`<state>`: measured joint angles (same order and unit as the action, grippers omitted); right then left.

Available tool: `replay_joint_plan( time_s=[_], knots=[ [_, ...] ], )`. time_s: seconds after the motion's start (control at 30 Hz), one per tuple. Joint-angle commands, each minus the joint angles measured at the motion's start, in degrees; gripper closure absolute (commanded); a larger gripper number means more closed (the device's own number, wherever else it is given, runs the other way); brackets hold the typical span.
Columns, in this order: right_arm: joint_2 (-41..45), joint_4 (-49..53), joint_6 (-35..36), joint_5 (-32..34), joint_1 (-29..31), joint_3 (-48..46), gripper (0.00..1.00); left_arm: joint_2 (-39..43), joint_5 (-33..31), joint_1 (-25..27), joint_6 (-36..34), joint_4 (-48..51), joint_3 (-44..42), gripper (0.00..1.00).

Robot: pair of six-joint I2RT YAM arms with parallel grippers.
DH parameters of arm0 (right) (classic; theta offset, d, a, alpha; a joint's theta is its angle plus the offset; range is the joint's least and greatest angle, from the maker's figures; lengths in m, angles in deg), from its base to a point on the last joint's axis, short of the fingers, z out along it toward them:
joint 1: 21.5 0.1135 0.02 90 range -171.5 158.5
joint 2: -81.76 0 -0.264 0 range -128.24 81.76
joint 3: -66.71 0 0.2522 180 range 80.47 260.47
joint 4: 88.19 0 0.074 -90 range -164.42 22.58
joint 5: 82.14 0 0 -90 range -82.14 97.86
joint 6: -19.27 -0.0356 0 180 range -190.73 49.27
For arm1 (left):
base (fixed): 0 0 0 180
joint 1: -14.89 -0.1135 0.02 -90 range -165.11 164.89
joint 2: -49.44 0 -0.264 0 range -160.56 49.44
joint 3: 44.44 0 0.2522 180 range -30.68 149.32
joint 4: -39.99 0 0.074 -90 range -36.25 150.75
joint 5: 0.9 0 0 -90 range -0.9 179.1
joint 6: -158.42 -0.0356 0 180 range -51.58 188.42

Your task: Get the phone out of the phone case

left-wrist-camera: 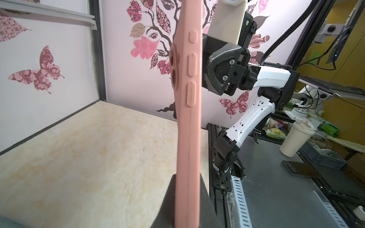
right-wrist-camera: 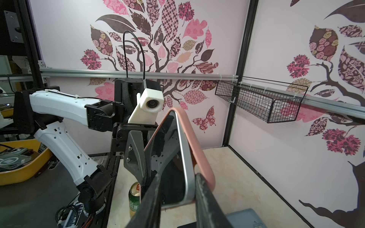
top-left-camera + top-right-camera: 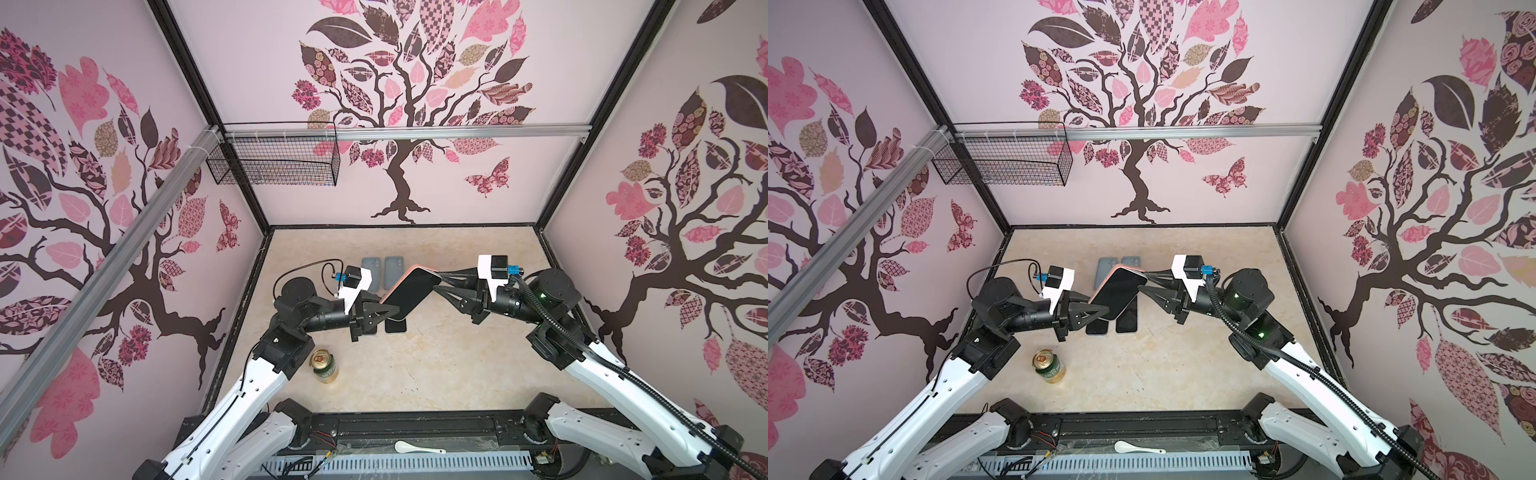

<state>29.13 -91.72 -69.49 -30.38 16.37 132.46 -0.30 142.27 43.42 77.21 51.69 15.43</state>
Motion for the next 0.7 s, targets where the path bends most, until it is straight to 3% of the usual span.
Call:
replay_joint_plan(
  time_s=[0.0, 0.17, 0.37, 0.43, 0.5, 0.67],
  knots=[
    [-2.24, -1.65, -6.74, -15.87, 4.28, -3.07, 0.69, -1.37, -3.16, 0.71, 1.47, -5.08, 4.24, 1.00],
    [-4.56, -20.31, -23.29, -22.32, 4.53, -6.76, 0.67, -1.53, -4.57, 0.68, 5.76, -11.25, 3.53, 1.00],
    [-5.60, -16.64, -23.81, -26.14, 5.11, -6.22, 0.67, -1.27, -4.79, 0.81, 6.09, -11.72, 4.33, 1.00],
    [-5.66, -11.40, -20.80, -25.60, 5.33, -5.27, 0.67, -1.27, -4.87, 0.74, 5.41, -10.72, 4.85, 1.00],
    [-4.93, -1.84, -13.14, -22.07, 5.57, -3.48, 0.67, -1.26, -4.85, 0.81, 4.30, -9.02, 5.43, 1.00],
    [-3.81, 16.02, 4.30, -8.62, 7.68, 0.42, 0.66, -1.81, -4.10, 1.08, 3.95, -8.31, 5.90, 1.00]
  ],
)
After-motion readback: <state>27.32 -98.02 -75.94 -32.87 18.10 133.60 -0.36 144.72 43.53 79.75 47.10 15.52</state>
